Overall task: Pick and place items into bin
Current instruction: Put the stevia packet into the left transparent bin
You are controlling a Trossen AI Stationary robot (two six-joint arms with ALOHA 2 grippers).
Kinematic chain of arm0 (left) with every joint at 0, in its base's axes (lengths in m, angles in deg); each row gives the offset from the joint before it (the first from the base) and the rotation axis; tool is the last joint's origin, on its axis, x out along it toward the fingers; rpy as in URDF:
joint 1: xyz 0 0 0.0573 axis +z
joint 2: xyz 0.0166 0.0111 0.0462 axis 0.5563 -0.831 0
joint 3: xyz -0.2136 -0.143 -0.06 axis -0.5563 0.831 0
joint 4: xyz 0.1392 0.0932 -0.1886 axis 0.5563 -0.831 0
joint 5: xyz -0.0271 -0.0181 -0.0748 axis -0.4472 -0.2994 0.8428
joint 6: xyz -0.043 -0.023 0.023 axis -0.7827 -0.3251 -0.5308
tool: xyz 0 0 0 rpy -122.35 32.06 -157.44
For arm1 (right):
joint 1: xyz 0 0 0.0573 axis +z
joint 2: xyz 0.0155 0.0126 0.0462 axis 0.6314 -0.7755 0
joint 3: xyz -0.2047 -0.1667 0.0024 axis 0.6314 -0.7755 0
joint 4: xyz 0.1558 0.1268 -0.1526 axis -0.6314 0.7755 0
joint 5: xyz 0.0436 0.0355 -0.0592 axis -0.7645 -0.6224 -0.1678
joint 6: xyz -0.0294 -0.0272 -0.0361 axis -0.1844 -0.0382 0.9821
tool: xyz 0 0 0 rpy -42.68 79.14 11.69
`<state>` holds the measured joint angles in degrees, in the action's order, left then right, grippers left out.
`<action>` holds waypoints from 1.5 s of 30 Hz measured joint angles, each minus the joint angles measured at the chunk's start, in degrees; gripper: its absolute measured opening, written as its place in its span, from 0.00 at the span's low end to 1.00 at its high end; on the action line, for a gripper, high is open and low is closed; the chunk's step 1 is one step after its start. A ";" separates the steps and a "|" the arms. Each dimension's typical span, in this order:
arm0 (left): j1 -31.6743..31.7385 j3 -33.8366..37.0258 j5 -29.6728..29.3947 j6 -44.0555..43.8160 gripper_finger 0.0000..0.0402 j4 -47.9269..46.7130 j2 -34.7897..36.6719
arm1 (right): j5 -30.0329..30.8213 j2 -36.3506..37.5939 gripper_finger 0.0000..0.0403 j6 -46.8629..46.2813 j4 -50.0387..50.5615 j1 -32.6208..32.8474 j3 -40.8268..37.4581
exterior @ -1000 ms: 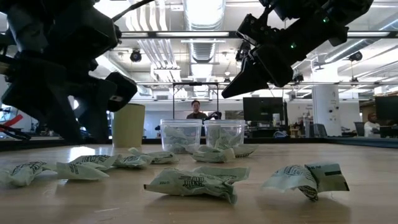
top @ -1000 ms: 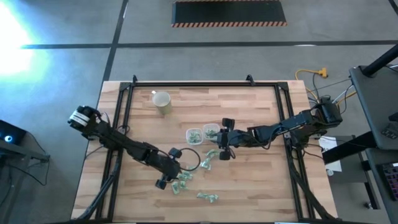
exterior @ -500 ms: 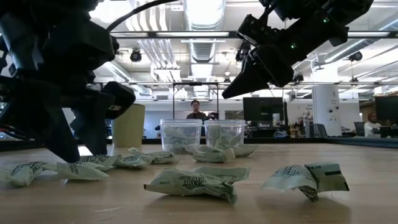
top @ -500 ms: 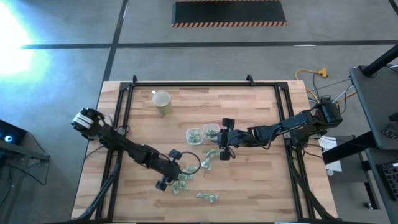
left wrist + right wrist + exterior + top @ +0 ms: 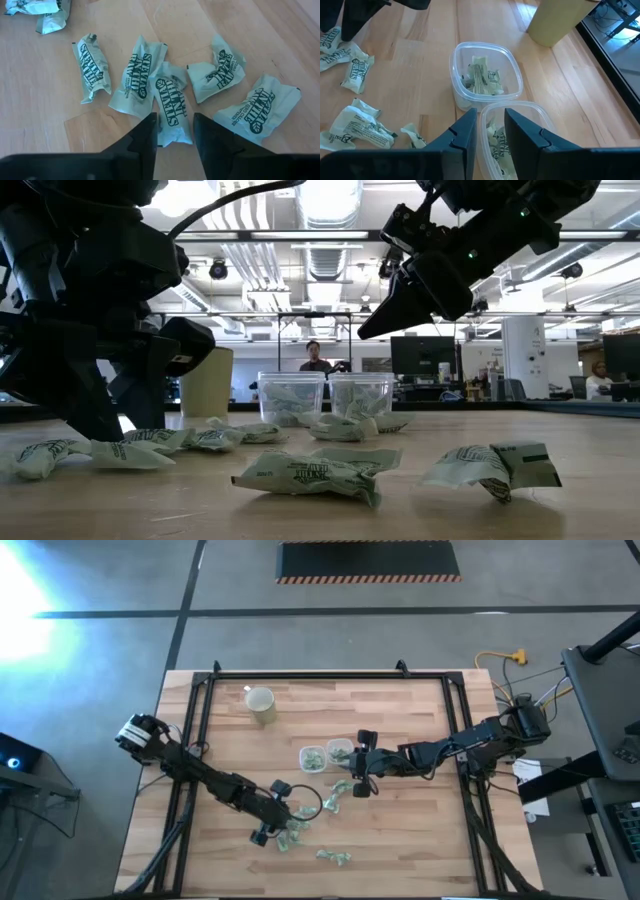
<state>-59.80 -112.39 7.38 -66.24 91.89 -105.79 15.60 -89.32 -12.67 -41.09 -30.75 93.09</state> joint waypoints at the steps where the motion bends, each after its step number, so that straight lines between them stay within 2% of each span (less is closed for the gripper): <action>1: 0.00 0.00 -0.04 0.19 0.25 0.00 0.00 | 0.00 0.00 0.22 0.00 0.00 0.00 0.00; 10: 0.00 0.00 -0.10 1.70 0.02 -0.03 0.10 | 0.00 0.00 0.20 0.01 0.00 0.00 0.00; 18: 0.02 0.00 -2.16 2.03 0.03 -2.90 3.31 | 0.00 0.00 0.21 0.01 0.00 0.00 0.00; 23: 0.03 -0.02 -9.73 4.70 0.03 -3.01 6.93 | 0.00 0.00 0.21 0.01 0.00 0.00 0.00; 29: 0.20 -0.37 -29.61 9.58 0.03 -1.98 8.19 | 0.00 0.00 0.19 0.03 -0.02 0.00 0.00; 32: 0.99 -0.31 -35.72 13.59 0.03 -0.12 8.17 | 0.00 0.00 0.18 0.03 -0.04 0.00 0.00; 39: 5.91 -0.27 -36.98 19.28 0.03 3.73 8.15 | 0.00 0.00 0.19 0.03 -0.07 0.00 0.00; 45: 11.28 -0.20 -36.97 19.72 0.03 6.53 8.13 | 0.00 0.00 0.20 0.01 -0.07 0.00 0.00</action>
<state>-48.52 -112.59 -29.60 -46.53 98.42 -97.66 15.60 -89.32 -12.66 -41.15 -30.75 93.09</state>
